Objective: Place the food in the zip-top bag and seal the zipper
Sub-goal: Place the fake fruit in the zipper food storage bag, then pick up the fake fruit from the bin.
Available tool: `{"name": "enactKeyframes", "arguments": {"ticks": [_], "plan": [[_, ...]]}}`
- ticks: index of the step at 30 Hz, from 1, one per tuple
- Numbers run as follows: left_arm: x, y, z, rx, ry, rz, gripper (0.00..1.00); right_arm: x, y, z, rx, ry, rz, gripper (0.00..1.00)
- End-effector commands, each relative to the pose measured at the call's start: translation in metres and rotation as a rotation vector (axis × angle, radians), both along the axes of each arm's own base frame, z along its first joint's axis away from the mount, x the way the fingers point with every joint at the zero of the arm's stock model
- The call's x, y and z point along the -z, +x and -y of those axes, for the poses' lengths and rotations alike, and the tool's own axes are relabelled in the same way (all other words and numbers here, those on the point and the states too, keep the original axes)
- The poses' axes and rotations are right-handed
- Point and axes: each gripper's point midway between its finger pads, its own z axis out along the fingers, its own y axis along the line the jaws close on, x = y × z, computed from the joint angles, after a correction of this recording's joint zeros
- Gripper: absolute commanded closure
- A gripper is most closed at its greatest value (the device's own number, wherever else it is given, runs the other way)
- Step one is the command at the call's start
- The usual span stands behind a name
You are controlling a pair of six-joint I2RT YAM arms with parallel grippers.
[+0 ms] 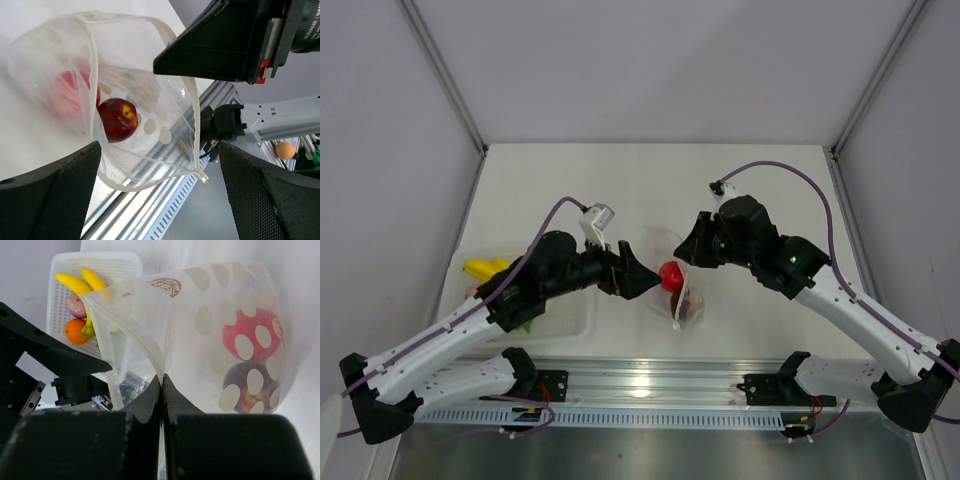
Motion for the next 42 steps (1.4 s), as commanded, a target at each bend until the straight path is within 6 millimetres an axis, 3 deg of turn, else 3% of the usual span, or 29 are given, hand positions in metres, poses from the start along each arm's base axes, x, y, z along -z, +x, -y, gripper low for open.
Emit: {"name": "enactKeyframes", "arguments": {"ticks": [1, 7, 11, 13, 15, 20, 27, 31, 38, 42], "plan": [[-0.005, 0.007, -0.013, -0.066, 0.023, 0.042, 0.01, -0.023, 0.002, -0.003, -0.013, 0.047, 0.043, 1.00], [-0.024, 0.002, -0.027, -0.105, -0.087, 0.099, 0.03, -0.010, 0.002, -0.001, -0.010, 0.017, 0.027, 1.00], [-0.025, 0.018, -0.068, -0.325, -0.023, 0.084, 0.01, 0.000, 0.003, 0.006, 0.013, -0.020, 0.026, 1.00], [-0.007, 0.027, -0.099, -0.466, 0.074, 0.058, 0.00, 0.006, 0.005, 0.014, 0.038, -0.058, 0.031, 1.00], [-0.003, 0.036, -0.125, -0.596, 0.107, 0.033, 0.01, 0.008, 0.004, 0.019, 0.046, -0.073, 0.036, 1.00], [0.034, 0.041, -0.187, -0.823, 0.222, -0.104, 0.01, 0.014, 0.003, 0.025, 0.050, -0.100, 0.039, 1.00], [0.081, 0.047, -0.247, -1.046, 0.383, -0.317, 0.00, 0.028, -0.001, 0.019, 0.009, -0.101, 0.015, 1.00], [0.093, 0.054, -0.273, -1.163, 0.404, -0.434, 0.01, 0.032, 0.000, 0.015, -0.008, -0.109, 0.015, 1.00], [0.130, 0.023, -0.331, -1.510, 0.610, -0.744, 0.01, 0.031, -0.003, 0.009, -0.053, -0.106, 0.008, 1.00], [0.147, 0.006, -0.351, -1.638, 0.558, -0.789, 0.01, 0.034, -0.005, 0.008, -0.070, -0.114, 0.000, 1.00]]}}
